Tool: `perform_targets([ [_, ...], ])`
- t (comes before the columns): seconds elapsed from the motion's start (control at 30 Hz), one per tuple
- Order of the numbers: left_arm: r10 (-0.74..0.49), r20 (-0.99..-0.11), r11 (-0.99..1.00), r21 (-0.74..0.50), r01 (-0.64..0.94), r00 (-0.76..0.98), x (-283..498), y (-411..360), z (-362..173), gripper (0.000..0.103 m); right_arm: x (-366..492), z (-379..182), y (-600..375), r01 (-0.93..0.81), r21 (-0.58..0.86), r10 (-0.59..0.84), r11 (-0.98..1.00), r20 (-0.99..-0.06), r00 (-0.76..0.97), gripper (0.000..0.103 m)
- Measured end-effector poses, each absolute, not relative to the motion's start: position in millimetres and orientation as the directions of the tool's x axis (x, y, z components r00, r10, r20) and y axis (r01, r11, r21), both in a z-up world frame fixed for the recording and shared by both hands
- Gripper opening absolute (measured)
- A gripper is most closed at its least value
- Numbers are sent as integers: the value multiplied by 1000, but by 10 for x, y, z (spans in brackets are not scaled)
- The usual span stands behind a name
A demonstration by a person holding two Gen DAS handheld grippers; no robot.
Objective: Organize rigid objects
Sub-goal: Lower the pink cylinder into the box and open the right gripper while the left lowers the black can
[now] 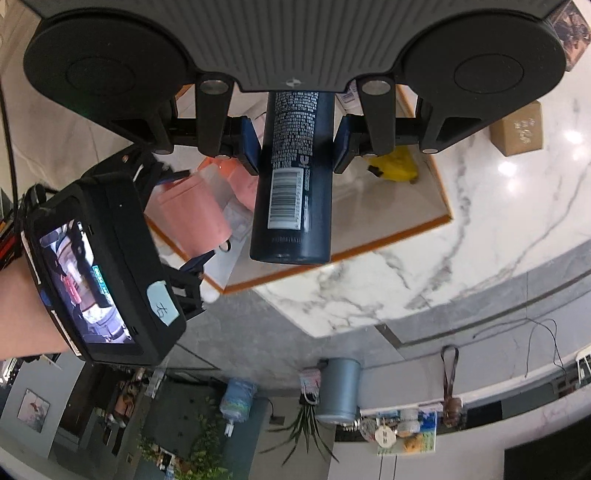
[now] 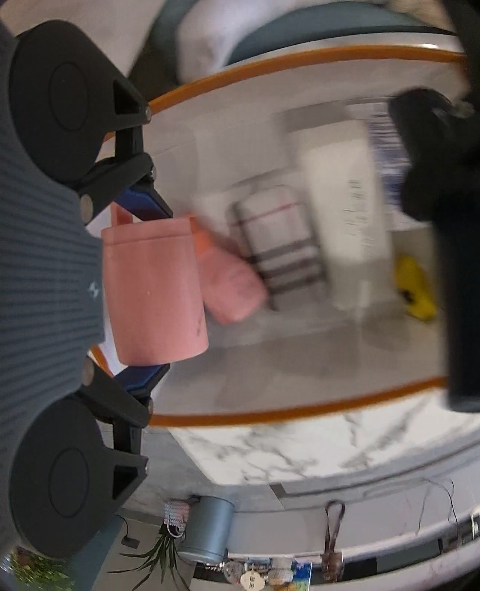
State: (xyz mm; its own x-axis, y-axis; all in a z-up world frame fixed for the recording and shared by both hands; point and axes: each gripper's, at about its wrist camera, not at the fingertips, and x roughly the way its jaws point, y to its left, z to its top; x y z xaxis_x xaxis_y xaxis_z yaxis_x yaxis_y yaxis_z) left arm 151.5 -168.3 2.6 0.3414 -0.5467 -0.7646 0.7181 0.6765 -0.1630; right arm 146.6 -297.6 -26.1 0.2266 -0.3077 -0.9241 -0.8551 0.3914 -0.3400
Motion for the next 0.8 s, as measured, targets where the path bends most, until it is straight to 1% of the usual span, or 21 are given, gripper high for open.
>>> perform_targets([
  [0.17,-526,-791,674,-163,720,313,1486,-1776,-112,45,1479,-506,-3134,-888,-290,-344,356,-925,164,78],
  [0.37,-516,-808,669,-174,722,284,1544,-1881,-259,45,1527,-759,-3245,-911,-203,-363,360,-930,63,77],
  [0.43,-514,-813,665,-178,725,272,1539,-1903,-301,45,1552,-833,-3264,-912,-189,-369,364,-928,45,75],
  [0.6,-519,-822,657,-207,725,235,1528,-1935,-366,45,1551,-958,-3269,-918,-159,-370,365,-929,14,75],
  [0.7,-525,-826,649,-231,725,207,1522,-1948,-401,45,1555,-938,-3272,-918,-170,-362,360,-932,30,78],
  [0.8,-534,-824,641,-247,727,191,1491,-1952,-400,45,1551,-805,-3270,-905,-186,-325,383,-944,57,85],
])
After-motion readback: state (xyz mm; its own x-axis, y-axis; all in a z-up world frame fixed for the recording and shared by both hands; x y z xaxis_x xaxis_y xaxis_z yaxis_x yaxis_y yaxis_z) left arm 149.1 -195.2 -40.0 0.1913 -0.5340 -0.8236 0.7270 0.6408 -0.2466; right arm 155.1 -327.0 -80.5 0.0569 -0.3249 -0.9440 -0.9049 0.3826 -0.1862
